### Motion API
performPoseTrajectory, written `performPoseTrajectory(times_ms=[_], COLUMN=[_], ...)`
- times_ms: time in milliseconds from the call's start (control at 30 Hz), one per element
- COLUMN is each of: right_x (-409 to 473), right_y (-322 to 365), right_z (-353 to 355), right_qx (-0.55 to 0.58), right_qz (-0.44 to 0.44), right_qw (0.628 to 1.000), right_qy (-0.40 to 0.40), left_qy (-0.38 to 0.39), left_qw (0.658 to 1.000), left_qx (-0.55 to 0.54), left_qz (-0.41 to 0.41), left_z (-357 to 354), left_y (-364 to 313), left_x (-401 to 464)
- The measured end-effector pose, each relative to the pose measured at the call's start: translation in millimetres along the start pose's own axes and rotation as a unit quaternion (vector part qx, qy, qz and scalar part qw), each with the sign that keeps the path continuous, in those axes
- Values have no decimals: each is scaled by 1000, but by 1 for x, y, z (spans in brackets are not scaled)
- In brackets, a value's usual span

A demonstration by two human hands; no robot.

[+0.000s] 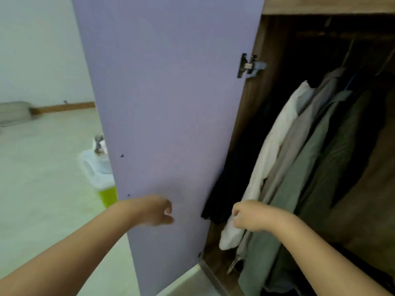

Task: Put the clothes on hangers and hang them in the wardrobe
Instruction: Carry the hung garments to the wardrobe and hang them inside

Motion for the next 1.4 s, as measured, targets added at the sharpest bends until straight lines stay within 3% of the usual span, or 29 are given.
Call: performPoseTrajectory(times_ms=[333,633,900,1167,1400], right_x=[-36,-125,-175,-199,-234], right_y=[225,434,581,711,809], right_z=[-58,-143,-213,-248,-282], right_qx=[-103,-179,-269,-363,-448], right_qz=[163,328,439,535,618], right_qw=[981,926,853,759,644], right_qy=[32,57,82,83,58], left_qy=[-14,-10,-20,-88,-154], left_qw=[988,945,881,788,676], left_qx=[-70,-133,-239,-332,-400], left_qz=[140,300,408,512,600], left_z=[-68,-158,-225,-276,-317], left_y=[159,286,342,401,417], left_x=[-170,-359,-497,-579,-632])
Point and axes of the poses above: each hand's wrist, its own x-axis towards the middle knuckle, its own z-axis out of the back of the hand, y = z × x, the point moved 7 cm from there along x, towards the middle knuckle, and after that the axes turned 8 degrees about -z, right-handed, at the moved point
